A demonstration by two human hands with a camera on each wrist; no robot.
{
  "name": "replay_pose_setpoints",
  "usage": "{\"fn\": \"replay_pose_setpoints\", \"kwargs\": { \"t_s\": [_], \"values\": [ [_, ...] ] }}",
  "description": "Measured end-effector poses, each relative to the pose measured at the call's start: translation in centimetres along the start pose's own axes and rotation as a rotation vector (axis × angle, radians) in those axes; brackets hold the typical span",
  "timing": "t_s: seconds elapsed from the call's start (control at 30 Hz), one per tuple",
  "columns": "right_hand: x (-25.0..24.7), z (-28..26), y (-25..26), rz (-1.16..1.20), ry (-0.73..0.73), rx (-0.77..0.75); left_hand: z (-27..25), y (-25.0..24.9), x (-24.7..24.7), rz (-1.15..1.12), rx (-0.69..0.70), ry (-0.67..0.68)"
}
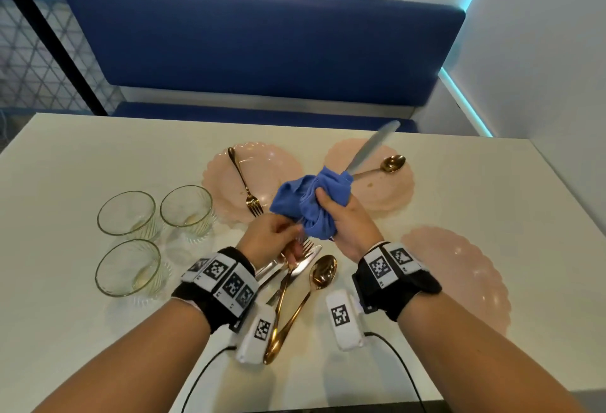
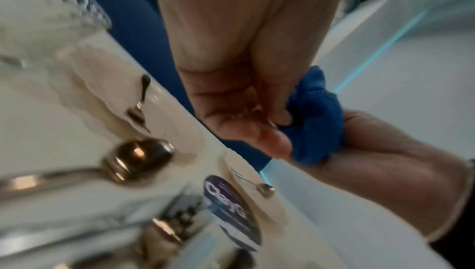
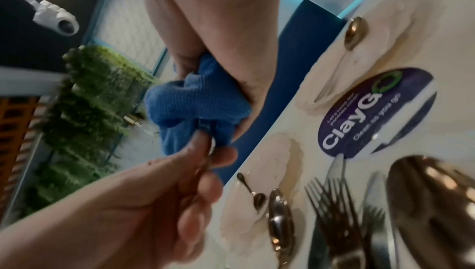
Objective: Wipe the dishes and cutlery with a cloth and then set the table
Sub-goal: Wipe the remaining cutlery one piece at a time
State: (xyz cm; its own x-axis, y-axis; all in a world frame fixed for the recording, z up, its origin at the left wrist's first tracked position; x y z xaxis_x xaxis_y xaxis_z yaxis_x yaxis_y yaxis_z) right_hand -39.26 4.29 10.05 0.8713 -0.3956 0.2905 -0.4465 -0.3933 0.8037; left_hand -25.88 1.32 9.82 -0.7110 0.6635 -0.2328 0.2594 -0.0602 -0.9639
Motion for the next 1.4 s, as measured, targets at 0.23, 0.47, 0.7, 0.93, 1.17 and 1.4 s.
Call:
{"fn": "replay_pose_setpoints", "kwargs": {
  "t_s": [0.23,0.47,0.7,0.93,1.17,1.4],
  "values": [
    [1.4,-1.7,-1.3,-0.623,0.128,-0.034,1.0,-1.7,-2.2,-0.198,0.069,-0.166],
    [2.3,-3.0,-4.6,-0.811,0.192,0.014,0.6,0.3,-3.1,-0.519,-0.02,-0.426],
    [-3.0,-2.5,-2.4,-0.648,0.019,0.126,-0.2,3.3,-4.1,-0.085,-0.159,-0.291],
    [-4.6,-1.1,2.3,-0.362,-0.109,-0.039,-1.5,6.9,0.9,0.524,-0.188,0.019],
    [-4.8,0.2,2.3,-0.217,-0.046,0.096,0.5,6.2,0.9,0.668,-0.202,0.137],
    [-4.7,1.5,3.1,-0.096,0.047,0.166,8.8,4.0,-6.6,0.527,-0.279,-0.266]
  ]
}}
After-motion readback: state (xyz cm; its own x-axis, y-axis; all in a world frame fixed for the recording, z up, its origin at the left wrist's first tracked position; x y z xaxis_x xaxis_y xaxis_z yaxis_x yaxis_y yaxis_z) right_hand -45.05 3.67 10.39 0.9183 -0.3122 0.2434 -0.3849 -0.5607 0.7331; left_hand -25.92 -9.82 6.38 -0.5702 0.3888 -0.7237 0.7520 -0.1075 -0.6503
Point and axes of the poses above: each hand's wrist, its own z-axis towards the middle knuckle, its own x-axis out of the palm, y = z × x, the point moved 4 cm from there along z, towards the middle knuckle, and after that the axes turned 15 degrees about x, right-handed, at the moved point
